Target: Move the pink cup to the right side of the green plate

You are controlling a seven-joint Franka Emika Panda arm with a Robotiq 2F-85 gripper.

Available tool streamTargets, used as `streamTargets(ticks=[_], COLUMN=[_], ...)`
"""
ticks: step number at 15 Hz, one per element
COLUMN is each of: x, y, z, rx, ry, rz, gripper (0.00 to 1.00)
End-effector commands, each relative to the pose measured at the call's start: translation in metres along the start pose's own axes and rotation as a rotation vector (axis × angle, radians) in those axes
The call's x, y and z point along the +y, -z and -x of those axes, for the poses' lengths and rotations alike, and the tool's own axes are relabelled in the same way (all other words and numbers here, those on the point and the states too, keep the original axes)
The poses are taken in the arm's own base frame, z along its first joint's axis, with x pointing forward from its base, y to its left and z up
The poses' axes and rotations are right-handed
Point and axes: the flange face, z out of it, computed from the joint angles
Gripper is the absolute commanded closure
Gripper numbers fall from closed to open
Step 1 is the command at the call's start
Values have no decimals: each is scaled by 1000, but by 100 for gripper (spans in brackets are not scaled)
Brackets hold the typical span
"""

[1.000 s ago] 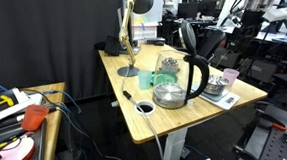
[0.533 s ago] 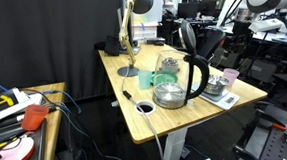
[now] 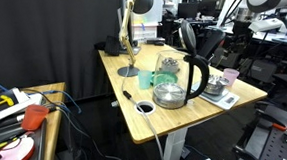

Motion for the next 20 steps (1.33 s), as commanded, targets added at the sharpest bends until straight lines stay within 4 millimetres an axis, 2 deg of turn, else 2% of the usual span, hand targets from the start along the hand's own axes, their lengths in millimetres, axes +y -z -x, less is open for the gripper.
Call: streamTargets(ticks=[1, 4, 8, 11, 13, 17, 20], x=[0, -4, -23, -39, -42, -31, -13], y=[1, -3, -26, -47, -55, -70, -79], z=[0, -4, -15, -30, -42, -63, -61], rx=[-1, -3, -40, -61, -66, -73, -98], ry=[0, -27, -123, -195, -249, -359, -418], rz=[0, 6, 4, 28, 44, 79, 103], gripper=[0, 0, 0, 0, 0, 0, 0])
